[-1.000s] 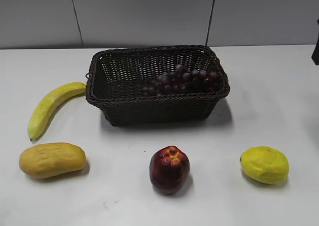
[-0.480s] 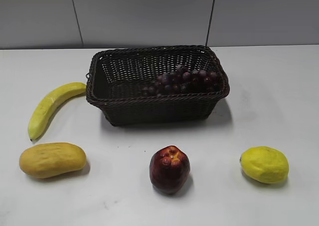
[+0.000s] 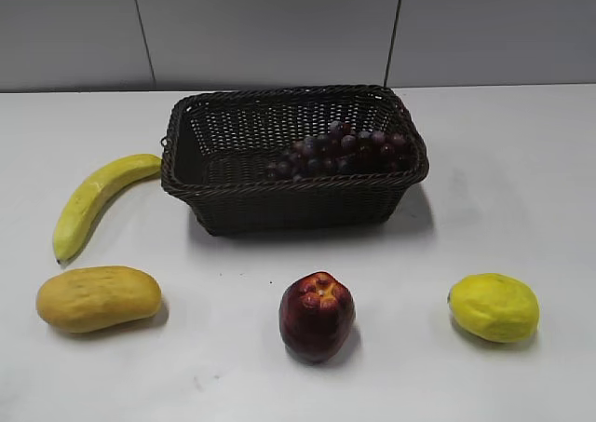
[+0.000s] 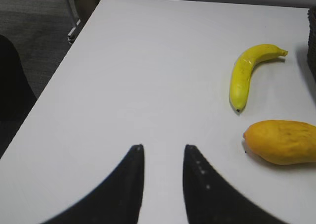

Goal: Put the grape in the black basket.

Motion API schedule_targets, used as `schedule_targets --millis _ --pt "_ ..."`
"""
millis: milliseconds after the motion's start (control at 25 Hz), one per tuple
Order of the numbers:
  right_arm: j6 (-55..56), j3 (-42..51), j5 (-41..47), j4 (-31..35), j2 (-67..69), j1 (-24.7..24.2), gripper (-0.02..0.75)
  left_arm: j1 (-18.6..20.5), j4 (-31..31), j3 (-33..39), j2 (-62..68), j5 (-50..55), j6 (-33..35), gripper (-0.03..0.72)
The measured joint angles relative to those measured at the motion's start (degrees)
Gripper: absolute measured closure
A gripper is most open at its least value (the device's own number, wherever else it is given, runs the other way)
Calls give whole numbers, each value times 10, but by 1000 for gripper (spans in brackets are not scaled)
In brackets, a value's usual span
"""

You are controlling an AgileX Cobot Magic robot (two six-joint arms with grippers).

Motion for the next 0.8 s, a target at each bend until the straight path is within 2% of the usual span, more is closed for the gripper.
schedule_targets --millis 440,800 --pt "13 4 -12 -4 -277 0 178 0 0 0 0 0 0 470" --pt "14 7 -12 -4 -433 0 179 0 0 0 0 0 0 470"
